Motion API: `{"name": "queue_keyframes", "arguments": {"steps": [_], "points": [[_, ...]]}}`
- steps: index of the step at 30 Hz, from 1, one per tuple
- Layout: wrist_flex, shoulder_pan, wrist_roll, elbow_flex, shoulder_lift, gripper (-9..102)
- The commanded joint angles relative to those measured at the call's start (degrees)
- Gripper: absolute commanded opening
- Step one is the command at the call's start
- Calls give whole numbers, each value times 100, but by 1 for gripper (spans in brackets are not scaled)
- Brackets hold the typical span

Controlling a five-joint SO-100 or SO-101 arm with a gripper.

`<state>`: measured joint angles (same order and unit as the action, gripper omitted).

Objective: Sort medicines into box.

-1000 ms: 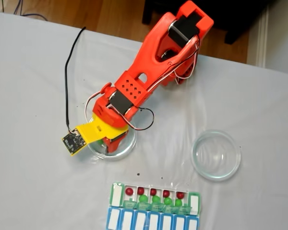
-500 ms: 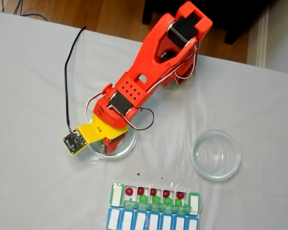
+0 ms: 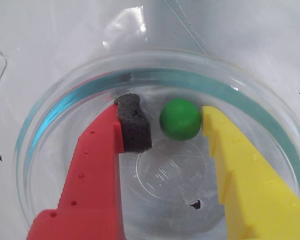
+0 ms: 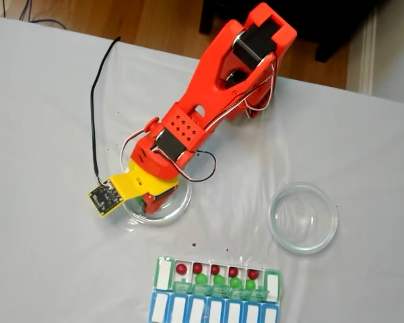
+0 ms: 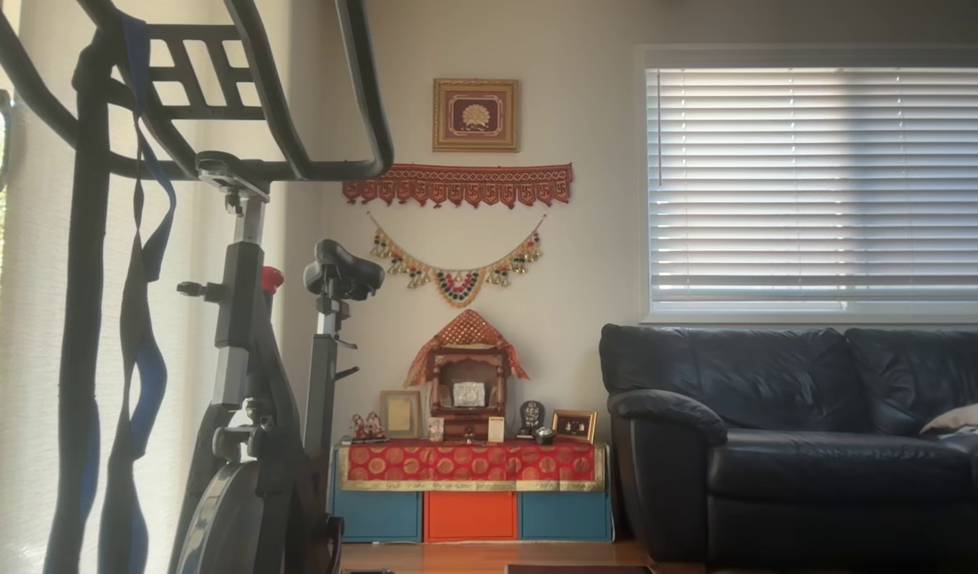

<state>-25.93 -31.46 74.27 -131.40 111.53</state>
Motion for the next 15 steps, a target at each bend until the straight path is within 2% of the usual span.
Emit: {"name": "queue_keyframes", "arguments": {"steps": [1, 8, 15], "points": [[290, 62, -26, 79, 18, 18], [510, 97, -141, 18, -35, 4], [457, 79, -97, -18, 9, 1]]}}
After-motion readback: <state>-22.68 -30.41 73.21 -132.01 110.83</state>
